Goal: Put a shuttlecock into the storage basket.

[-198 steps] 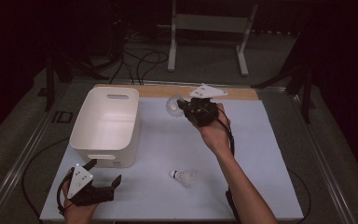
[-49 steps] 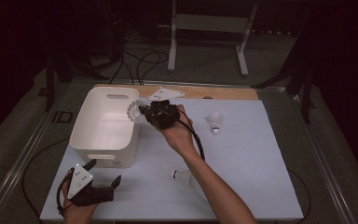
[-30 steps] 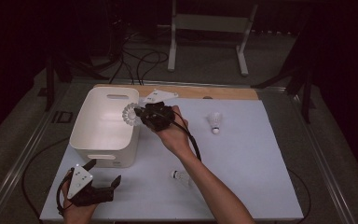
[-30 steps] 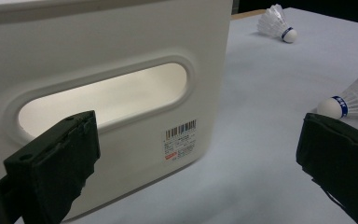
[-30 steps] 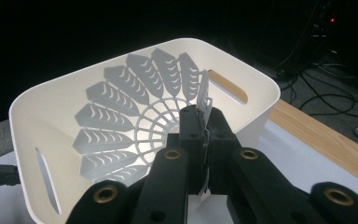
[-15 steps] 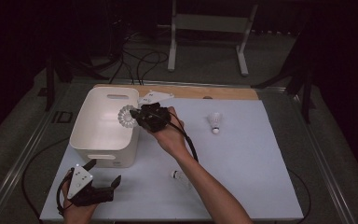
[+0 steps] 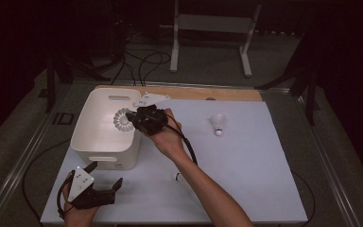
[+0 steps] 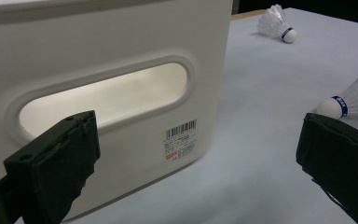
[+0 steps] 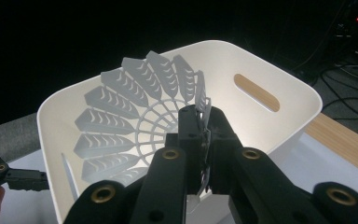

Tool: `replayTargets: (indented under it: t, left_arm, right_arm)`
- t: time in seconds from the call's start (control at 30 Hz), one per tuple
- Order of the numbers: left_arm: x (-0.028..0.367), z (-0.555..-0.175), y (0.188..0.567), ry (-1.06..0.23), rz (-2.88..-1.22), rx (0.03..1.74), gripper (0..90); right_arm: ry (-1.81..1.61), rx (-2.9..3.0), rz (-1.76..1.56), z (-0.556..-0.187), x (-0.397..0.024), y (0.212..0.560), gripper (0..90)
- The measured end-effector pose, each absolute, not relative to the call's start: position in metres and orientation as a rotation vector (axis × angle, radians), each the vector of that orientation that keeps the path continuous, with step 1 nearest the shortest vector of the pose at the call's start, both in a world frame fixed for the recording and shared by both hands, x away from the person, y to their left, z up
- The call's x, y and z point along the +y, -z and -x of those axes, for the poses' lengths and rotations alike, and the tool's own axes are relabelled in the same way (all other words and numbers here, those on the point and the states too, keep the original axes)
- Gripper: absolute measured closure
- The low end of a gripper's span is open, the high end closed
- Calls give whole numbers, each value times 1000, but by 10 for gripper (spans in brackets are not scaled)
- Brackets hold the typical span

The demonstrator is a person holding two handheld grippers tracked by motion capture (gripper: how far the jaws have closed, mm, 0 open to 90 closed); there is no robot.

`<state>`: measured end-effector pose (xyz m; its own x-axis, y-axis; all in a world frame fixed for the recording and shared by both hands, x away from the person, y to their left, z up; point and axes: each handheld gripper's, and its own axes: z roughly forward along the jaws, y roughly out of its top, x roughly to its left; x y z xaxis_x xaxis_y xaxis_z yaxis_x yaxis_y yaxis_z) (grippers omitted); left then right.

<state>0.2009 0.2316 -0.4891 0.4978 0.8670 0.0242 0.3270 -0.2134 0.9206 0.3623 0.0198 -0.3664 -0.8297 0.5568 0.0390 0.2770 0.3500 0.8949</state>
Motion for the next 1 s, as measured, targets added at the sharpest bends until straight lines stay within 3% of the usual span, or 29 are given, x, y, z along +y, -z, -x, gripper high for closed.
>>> replayTargets:
  t: [0.13,0.2,0.3,0.4,0.67,1.0]
  left_arm:
    - [232,-201,489,-699,-1773,1009,0]
    - [232,-201,489,-699,-1774,1008,0]
    - [232,-201,489,-700,-1775,1008,0]
    - [232,-201,489,-700,-1774,1008,0]
    - [231,-201,489,-701,-1775,1008,0]
    - [231,-201,489,-701,-1777,1008,0]
  right_arm:
    - [-1478,2342,-742,-361,23,367,852]
    - [-1484,2343,-728,-361,24,367,800]
    - [-1507,2319,-752,-361,24,366,532]
    - [-1530,2306,-820,-363,21,366,359]
    - [-1515,2311,-854,-368,10,369,211]
    - [-1509,2318,-838,-367,3,370,132]
